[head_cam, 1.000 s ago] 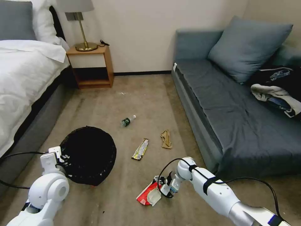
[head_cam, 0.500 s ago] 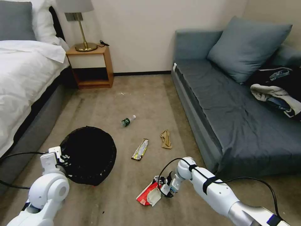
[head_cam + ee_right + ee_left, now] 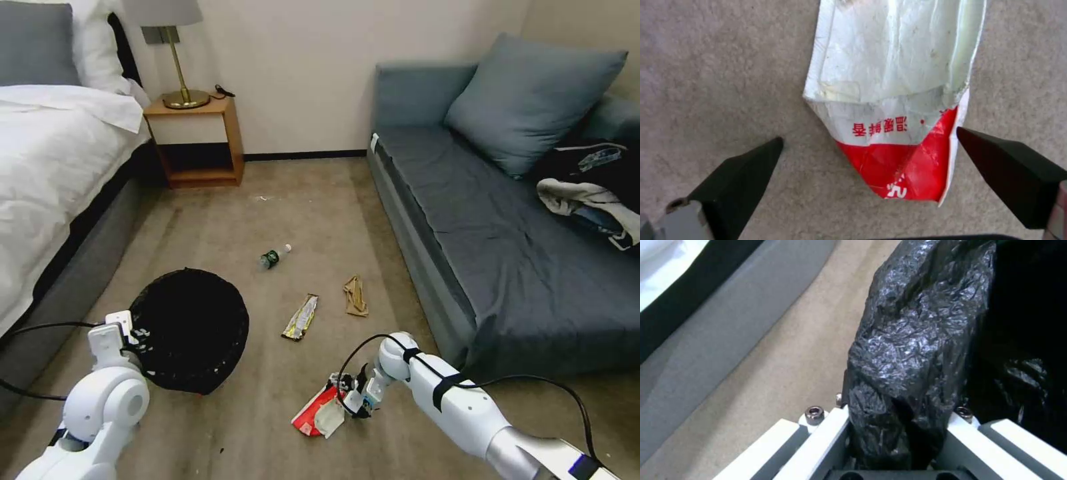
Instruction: Pick up the trash bin, then pick up the garbage on the floor and place it into the trash bin.
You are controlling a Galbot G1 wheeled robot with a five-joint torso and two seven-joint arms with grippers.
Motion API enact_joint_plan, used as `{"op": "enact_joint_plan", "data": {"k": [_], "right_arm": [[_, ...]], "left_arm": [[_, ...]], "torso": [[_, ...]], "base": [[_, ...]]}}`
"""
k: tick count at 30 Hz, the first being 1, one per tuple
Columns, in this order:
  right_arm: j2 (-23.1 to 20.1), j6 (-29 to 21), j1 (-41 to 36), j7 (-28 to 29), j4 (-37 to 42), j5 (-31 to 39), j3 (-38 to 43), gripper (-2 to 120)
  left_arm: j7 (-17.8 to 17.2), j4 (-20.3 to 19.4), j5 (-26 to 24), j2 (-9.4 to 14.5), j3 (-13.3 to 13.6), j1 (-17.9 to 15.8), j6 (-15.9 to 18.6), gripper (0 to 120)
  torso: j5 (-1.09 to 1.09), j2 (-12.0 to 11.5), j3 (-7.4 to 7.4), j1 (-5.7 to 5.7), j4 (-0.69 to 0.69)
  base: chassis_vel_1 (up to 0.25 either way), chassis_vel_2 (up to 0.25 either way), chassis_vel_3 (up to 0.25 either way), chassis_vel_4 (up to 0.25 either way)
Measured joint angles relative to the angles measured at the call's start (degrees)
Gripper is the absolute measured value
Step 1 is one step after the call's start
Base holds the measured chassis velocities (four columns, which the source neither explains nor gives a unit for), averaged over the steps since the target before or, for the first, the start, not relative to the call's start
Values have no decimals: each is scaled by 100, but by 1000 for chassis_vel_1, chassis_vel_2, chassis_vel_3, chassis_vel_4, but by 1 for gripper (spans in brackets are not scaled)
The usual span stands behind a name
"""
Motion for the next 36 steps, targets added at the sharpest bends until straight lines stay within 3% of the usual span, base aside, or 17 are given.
{"op": "enact_joint_plan", "data": {"k": [9, 12, 20, 25, 28, 36], "right_arm": [[-257, -56, 37, -417, 363, 304, -139, 70], [-359, -83, 56, -563, 487, 427, -181, 54], [-335, -95, 42, -567, 507, 486, -134, 31], [-310, -125, -18, -544, 445, 638, -75, 7], [-347, -169, -18, -558, 443, 798, -58, 0], [-472, -228, 21, -572, 417, 1099, 56, 0]], "left_arm": [[-23, -11, 19, -43, 66, -23, 6, 1], [-31, -34, 46, -91, 93, -19, 8, 1], [-38, -80, 116, -170, 103, 35, 9, 1], [-46, -98, 141, -184, 103, 76, 9, 1], [-48, -99, 141, -184, 103, 71, 7, 1], [-52, -95, 141, -196, 132, 31, 7, 1]], "torso": [[-7, -3, 4, 0, -4], [-9, -3, 2, 0, -7], [-11, -1, -2, 1, -6], [-10, 0, -3, 1, -5], [-11, 0, -3, 0, -5], [-12, 1, -3, 1, -5]], "base": [[0, 0, 0, 0], [0, 0, 0, 0], [0, 0, 0, 0], [0, 0, 0, 0], [0, 0, 0, 0], [0, 0, 0, 0]]}}
